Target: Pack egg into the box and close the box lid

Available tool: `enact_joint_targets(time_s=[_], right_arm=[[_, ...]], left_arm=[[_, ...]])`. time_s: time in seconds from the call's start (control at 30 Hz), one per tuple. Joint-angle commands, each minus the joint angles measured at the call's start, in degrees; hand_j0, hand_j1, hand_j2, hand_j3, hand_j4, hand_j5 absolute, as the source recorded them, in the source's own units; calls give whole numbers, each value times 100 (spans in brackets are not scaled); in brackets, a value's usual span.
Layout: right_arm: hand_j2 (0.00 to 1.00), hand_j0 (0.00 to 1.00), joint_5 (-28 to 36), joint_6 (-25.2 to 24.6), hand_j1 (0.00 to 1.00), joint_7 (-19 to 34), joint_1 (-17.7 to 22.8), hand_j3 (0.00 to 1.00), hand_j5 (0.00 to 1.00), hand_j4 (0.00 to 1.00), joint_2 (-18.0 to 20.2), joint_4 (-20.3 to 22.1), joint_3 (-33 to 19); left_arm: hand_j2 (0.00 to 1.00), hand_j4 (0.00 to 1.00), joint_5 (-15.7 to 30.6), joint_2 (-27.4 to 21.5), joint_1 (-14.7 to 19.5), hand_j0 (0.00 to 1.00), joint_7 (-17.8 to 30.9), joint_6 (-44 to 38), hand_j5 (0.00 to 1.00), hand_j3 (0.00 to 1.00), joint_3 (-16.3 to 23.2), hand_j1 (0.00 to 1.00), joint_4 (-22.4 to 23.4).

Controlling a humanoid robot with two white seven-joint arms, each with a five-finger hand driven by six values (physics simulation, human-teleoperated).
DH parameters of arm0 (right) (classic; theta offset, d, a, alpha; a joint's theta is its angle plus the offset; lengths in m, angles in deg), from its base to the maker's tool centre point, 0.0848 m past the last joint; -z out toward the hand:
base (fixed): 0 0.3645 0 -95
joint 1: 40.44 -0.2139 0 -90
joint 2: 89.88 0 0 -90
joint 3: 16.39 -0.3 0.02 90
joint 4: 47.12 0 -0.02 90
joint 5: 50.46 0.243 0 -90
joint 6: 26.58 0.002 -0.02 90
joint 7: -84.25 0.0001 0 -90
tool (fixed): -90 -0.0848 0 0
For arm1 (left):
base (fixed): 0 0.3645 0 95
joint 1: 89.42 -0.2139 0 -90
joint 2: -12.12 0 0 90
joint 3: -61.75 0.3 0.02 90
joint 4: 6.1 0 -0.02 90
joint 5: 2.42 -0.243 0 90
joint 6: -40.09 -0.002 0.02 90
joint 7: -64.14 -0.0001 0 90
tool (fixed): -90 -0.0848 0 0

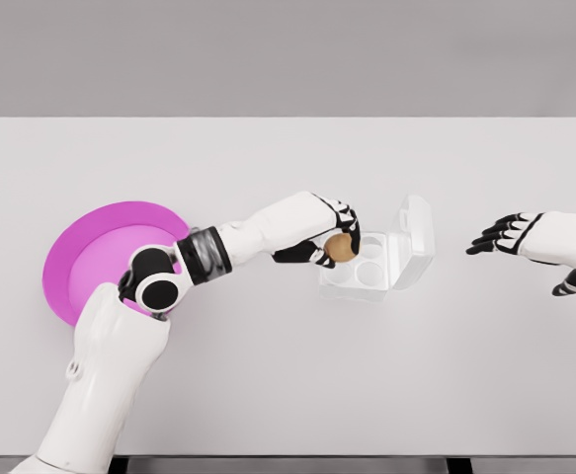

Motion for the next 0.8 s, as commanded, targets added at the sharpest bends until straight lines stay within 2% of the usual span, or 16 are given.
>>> enact_joint_targets(time_s=[0.0, 0.23, 0.33, 0.4, 0.63, 0.77], right_arm=[[100, 100, 26, -15, 100, -2, 0, 100, 100, 100, -1, 46, -5], [100, 100, 26, -15, 100, -2, 0, 100, 100, 100, 8, 20, -5], [100, 100, 26, -15, 100, -2, 0, 100, 100, 100, -1, 46, -14], [100, 100, 26, -15, 100, -2, 0, 100, 100, 100, 8, 37, -14], [100, 100, 26, -15, 100, -2, -18, 100, 100, 100, -1, 37, -14], [100, 100, 26, -15, 100, -2, -26, 100, 100, 100, -27, 46, -14]], left_arm=[[40, 40, 35, 3, 9, 40, -4, -17, 40, 40, -8, 40, 67], [44, 44, 26, 3, 88, 44, -4, -17, 44, 44, 18, 44, 190], [64, 64, 0, 3, 176, 64, -4, -17, 64, 64, 27, 64, 348], [69, 69, 0, 3, 185, 69, -4, -17, 69, 69, 27, 69, 348], [81, 81, 9, 3, 176, 81, -4, -17, 81, 81, 1, 81, 348], [84, 84, 9, 3, 176, 84, -4, -17, 84, 84, -8, 84, 339]])
